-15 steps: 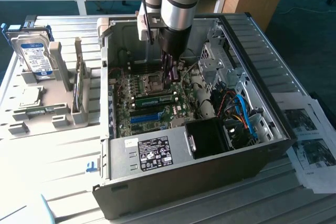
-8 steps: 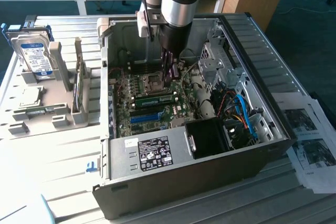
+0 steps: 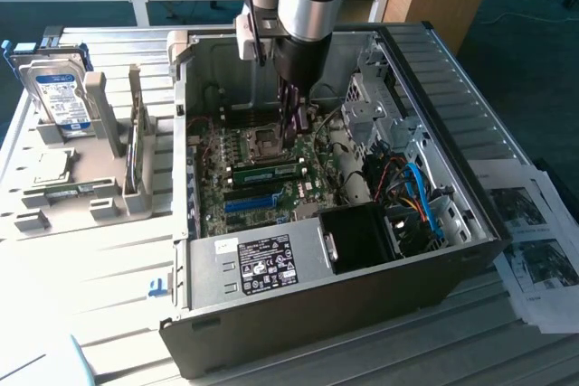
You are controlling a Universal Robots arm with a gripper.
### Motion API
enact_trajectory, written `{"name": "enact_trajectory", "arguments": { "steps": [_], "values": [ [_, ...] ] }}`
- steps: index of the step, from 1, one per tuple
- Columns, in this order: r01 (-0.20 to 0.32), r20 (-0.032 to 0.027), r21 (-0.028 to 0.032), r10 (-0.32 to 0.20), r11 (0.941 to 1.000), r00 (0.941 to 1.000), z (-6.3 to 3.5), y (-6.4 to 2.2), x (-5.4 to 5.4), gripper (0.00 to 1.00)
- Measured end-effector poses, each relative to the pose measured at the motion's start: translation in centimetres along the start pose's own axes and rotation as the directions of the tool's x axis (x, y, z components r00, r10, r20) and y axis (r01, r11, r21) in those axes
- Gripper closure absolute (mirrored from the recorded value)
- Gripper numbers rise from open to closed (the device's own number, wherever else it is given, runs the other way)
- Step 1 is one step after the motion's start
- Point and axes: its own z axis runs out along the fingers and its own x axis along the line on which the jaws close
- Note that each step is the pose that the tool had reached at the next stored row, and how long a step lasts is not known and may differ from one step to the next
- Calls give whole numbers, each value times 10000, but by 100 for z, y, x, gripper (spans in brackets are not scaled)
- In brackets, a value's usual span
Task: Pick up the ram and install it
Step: 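Insert the ram into the slot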
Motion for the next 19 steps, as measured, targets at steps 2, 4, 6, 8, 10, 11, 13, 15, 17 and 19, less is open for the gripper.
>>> {"name": "enact_trajectory", "arguments": {
  "steps": [2, 4, 6, 8, 10, 11, 13, 15, 17, 19],
  "values": [
    [0, -4, 0, 0, 10000, 10000, -14, 0, -1, 75],
    [0, -7, 0, 0, 10000, 10000, -27, 1, -2, 75],
    [0, -10, 1, 0, 10000, 10000, -39, 1, -3, 75],
    [0, -12, 1, 0, 10000, 10000, -51, 1, -4, 75],
    [0, -15, 1, 0, 10000, 10000, -64, 1, -5, 75],
    [0, -17, 1, 0, 10000, 10000, -70, 2, -5, 75],
    [-1, -22, 0, 1, 10000, 10000, -84, 2, -6, 75],
    [-1, -26, 1, 1, 10000, 10000, -94, 2, -7, 75],
    [0, -30, 1, 0, 10000, 10000, -103, 2, -8, 75],
    [-1, -36, 1, 1, 10000, 10000, -114, 2, -9, 75]
  ]
}}
